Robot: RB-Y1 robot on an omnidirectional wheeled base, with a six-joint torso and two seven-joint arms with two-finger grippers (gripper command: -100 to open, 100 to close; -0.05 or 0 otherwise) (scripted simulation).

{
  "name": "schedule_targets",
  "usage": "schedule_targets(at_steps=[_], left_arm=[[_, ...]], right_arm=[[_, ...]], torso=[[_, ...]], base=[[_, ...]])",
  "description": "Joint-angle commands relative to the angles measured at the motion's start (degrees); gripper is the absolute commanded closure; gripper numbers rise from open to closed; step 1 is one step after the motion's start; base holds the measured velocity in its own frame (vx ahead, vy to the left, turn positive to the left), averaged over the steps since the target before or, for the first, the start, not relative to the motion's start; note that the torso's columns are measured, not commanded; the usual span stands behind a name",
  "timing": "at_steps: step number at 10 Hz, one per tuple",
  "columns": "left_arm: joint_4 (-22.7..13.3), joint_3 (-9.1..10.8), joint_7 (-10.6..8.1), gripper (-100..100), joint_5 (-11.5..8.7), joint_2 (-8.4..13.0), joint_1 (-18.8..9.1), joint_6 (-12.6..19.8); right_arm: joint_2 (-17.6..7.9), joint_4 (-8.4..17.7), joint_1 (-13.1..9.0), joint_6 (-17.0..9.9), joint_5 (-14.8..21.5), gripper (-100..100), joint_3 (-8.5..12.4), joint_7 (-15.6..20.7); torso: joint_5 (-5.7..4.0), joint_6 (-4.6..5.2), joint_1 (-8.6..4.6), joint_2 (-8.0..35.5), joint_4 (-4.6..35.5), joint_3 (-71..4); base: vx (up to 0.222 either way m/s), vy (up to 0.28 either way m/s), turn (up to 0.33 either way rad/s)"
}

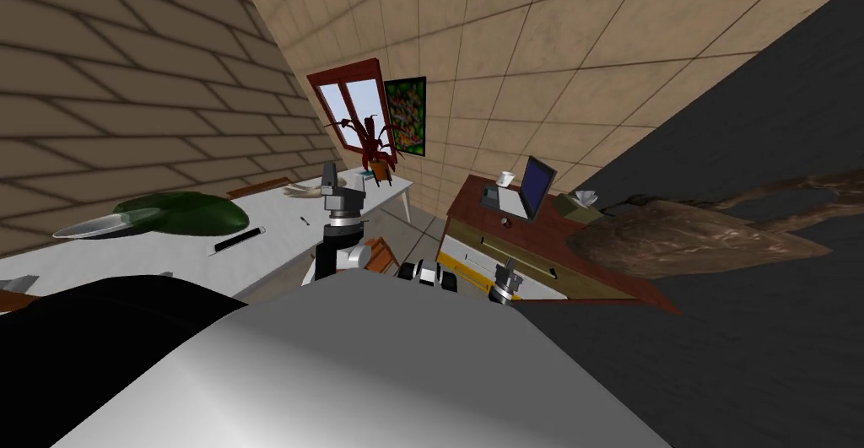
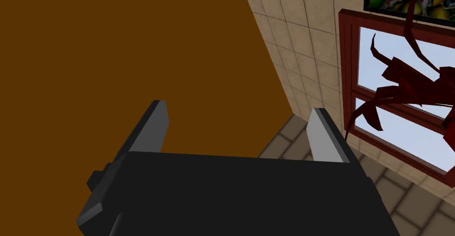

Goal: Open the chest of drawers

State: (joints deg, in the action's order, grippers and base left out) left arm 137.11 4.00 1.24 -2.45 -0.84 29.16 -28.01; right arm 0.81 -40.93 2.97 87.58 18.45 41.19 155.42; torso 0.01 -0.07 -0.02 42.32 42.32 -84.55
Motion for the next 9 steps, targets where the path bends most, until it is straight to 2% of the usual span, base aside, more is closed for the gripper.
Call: schedule_targets(at_steps=[1, 3, 4, 5, 9], left_arm=[[0.0, 0.0, 0.0, 0, 0.0, 0.0, 0.0, 0.0], [0.0, 0.0, 0.0, 0, 0.0, 0.0, 0.0, 0.0], [0.0, 0.0, 0.0, 0, 0.0, 0.0, 0.0, 0.0], [0.0, -0.01, 0.0, 0, 0.0, 0.0, 0.0, 0.0], [0.0, -0.01, 0.0, 0, 0.0, 0.0, 0.0, 0.0]], right_arm=[[0.5, -1.4, 3.2, 2.3, 1.6, 100, -2.5, -2.8], [1.0, -3.0, 6.5, 4.6, 3.5, 100, -5.4, -6.1], [1.3, -3.3, 5.9, 3.6, 3.0, 100, -4.6, -4.8], [-1.4, -3.6, 6.0, 3.0, 3.1, -100, -4.9, -5.5], [-8.0, -3.4, 5.2, 1.3, 2.8, -100, -5.8, -6.6]], torso=[[-0.03, 0.05, -0.1, 0.1, 0.0, 0.1], [-0.01, 0.08, 0.05, 0.2, 0.0, 0.1], [0.02, 0.08, 0.14, -0.1, 0.0, 0.0], [-0.02, -0.01, -0.04, 0.1, 0.0, 0.0], [-0.02, 0.07, 0.01, 0.0, 0.0, 0.0]], base=[[0.126, 0.033, -0.275], [0.149, 0.071, -0.425], [0.075, 0.048, -0.094], [0.009, 0.015, 0.013], [-0.02, 0.004, -0.017]])
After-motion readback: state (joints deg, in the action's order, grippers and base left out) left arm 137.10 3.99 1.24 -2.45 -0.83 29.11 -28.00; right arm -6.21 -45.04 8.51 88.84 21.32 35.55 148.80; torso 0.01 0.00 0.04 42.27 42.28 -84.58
